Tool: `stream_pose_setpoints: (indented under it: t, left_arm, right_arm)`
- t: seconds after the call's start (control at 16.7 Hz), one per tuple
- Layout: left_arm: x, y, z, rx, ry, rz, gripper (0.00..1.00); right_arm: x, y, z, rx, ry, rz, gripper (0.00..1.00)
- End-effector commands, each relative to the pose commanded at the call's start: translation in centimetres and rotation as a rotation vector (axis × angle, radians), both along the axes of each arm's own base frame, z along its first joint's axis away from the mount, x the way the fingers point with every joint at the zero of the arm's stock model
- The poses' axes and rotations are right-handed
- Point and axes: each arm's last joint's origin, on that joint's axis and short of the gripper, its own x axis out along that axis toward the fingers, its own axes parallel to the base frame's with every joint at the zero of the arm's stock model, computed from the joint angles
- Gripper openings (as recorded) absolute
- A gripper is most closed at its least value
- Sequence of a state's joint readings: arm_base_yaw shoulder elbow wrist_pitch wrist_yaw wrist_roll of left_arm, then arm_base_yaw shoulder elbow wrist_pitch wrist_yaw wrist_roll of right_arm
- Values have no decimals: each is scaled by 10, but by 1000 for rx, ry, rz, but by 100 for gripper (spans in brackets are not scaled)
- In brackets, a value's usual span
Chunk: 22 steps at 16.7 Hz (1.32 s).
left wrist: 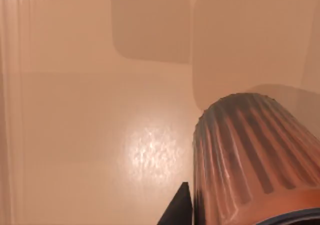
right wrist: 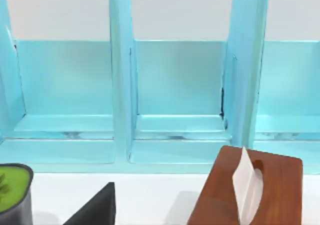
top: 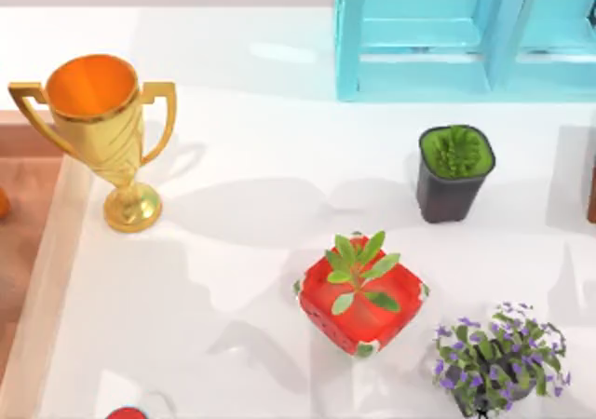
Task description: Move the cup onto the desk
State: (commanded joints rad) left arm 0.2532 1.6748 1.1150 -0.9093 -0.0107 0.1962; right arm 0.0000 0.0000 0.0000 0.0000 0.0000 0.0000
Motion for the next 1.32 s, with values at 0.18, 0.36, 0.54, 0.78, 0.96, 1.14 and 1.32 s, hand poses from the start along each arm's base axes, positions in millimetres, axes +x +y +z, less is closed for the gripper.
stream_pose_setpoints:
  t: [0.18, 0.36, 0.54, 0.78, 0.96, 1.14, 1.32]
  left_arm:
    - [7, -13, 22, -3, -13, 46, 0]
    - [5, -51, 41, -22, 49, 12, 0]
    - [-6, -86, 60, -28, 94, -46, 0]
    - [-15, -105, 75, -28, 98, -83, 0]
    - [-14, -104, 72, -28, 104, -81, 0]
    - [-14, -114, 73, -28, 107, -81, 0]
    - [-18, -149, 73, -24, 116, -77, 0]
  right_arm:
    - [0, 0, 0, 0, 0, 0, 100]
    - [0, 0, 0, 0, 0, 0, 100]
    - [0, 0, 0, 0, 0, 0, 100]
    - [0, 0, 0, 0, 0, 0, 100]
    - [0, 0, 0, 0, 0, 0, 100]
    - [0, 0, 0, 0, 0, 0, 100]
    - [0, 0, 0, 0, 0, 0, 100]
